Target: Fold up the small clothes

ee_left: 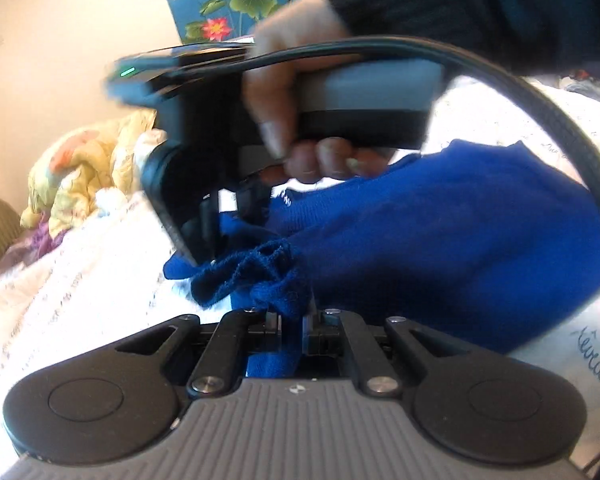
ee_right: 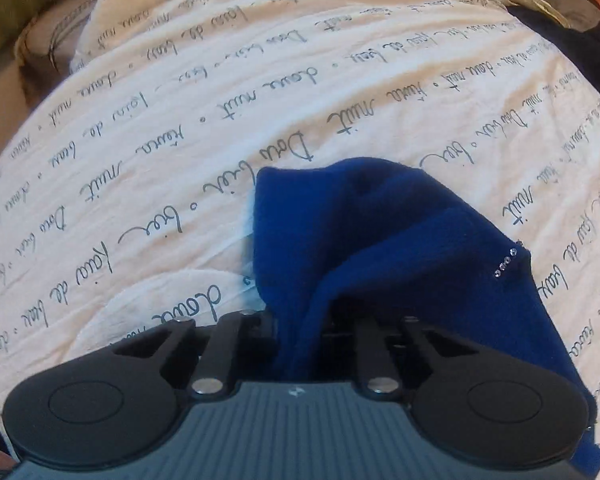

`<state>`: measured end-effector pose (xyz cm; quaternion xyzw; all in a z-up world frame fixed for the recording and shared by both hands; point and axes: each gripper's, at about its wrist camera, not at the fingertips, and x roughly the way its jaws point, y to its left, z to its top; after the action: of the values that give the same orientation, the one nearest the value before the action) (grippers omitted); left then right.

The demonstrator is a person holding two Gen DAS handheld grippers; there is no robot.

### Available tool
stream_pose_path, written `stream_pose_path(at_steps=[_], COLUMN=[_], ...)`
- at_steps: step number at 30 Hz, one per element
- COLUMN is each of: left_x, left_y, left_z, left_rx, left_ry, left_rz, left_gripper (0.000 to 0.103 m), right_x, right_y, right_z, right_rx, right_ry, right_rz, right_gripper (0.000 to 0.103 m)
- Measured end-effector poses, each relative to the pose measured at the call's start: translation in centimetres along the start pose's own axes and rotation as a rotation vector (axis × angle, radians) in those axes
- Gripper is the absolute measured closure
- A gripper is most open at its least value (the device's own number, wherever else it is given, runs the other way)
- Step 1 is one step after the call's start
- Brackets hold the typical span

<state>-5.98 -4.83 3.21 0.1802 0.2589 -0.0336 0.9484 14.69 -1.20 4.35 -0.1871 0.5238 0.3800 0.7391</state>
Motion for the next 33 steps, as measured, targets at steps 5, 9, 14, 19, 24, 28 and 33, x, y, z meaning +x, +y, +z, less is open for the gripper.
stream_pose_path(at_steps=[5,9,14,19,24,28,33], left_x=[-2.0,-2.3,-0.3,-0.5,-0.9,-1.0,-1.3], left_y=[-3.8,-10.2,-14.9,-14.4,-17.4,-18.2,-18.1], left_z=[4.1,4.8,2.8,2.7,3.5,3.3,2.8], left_rx=[0.053,0.155,0.265,0.300,0.345,0.369,0.377], left_ry=[-0.138,-0.186,-0.088,-0.100,-0.120,-0.125,-0.136], left_rz=[-0.145,-0.324,-0.383,-0.337,-0.319,-0.312,-0.338], left_gripper=[0.094,0.094,0.093,0.076,0.056,0.054,0.091], right_x=[-8.6,-13.9,-11.4,-10.6,-10.0,-9.5,-9.9], right_y=[-7.4,-15.1,-21.4,-22.8,-23.7,-24.0,-23.9], right_z=[-6.6,-16.8,-26.1,-26.6,-25.4,-24.8,-26.0], right_rx=[0.158,0.377,0.708,0.760,0.790,0.783,0.769], right_ry=[-0.243,-0.342,-0.304,-0.377,-0.399,-0.378,-0.422], right_rz=[0.125,0.144,0.165,0.269,0.272,0.240,0.182], right_gripper=[0.091,0.087,0.074,0.066,0.045,0.045,0.094])
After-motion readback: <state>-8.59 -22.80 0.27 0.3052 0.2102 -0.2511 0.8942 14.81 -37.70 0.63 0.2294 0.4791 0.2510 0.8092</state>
